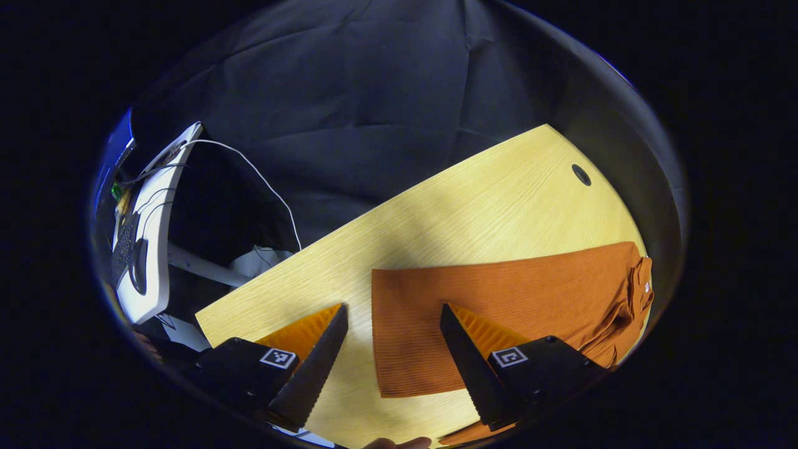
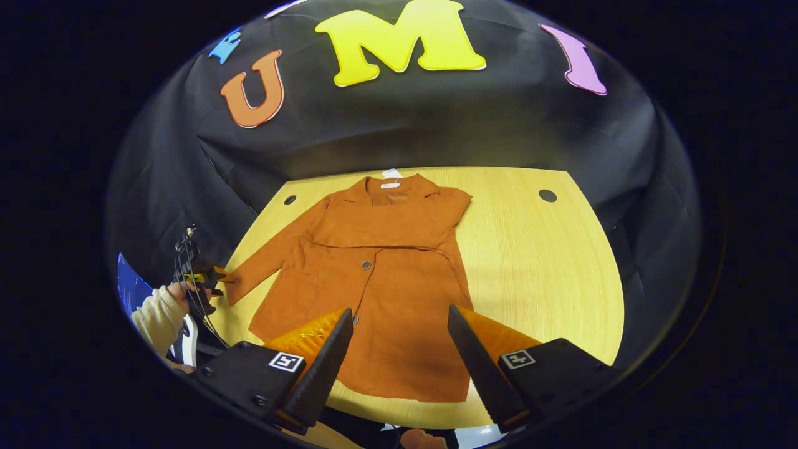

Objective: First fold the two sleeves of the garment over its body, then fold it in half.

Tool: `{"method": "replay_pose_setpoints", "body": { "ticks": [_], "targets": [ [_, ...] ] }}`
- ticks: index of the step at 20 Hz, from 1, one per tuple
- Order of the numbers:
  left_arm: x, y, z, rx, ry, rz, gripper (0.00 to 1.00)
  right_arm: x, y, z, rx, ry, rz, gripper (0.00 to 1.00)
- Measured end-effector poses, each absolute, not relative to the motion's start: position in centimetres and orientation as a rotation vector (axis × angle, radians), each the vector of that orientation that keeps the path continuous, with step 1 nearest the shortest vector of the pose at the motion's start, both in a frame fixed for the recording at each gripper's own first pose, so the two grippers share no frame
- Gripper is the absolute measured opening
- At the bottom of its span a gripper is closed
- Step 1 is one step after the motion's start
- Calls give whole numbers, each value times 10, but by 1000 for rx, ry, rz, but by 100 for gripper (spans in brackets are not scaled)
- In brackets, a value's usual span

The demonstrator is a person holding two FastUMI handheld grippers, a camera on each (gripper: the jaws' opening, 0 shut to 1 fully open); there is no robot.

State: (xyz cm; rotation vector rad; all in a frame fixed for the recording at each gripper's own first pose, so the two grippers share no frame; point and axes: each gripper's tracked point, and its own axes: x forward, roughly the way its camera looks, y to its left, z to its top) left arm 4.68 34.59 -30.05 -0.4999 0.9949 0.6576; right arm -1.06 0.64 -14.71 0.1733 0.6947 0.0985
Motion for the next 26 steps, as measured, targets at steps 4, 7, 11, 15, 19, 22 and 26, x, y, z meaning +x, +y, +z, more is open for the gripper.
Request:
{"method": "replay_pose_setpoints", "body": {
  "ticks": [4, 7, 11, 15, 19, 22, 26],
  "targets": [
    [52, 341, -299, -512, 1109, 614, 97, -14, 15, -159, 193, 724, 112, 99],
    [51, 342, -299, -533, 1179, 581, 96, -14, 20, -163, 214, 733, 125, 99],
    [52, 342, -300, -520, 1212, 528, 72, -13, 18, -161, 230, 725, 146, 98],
    [58, 338, -300, -527, 1213, 518, 24, -17, 5, -161, 235, 705, 140, 95],
    [65, 337, -299, -539, 1188, 474, 15, -25, -7, -167, 251, 713, 127, 98],
    [66, 336, -295, -534, 1184, 435, 5, -28, -15, -170, 260, 713, 122, 99],
    [74, 341, -279, -438, 1132, 382, 4, -30, -22, -176, 256, 722, 123, 99]
  ]
}}
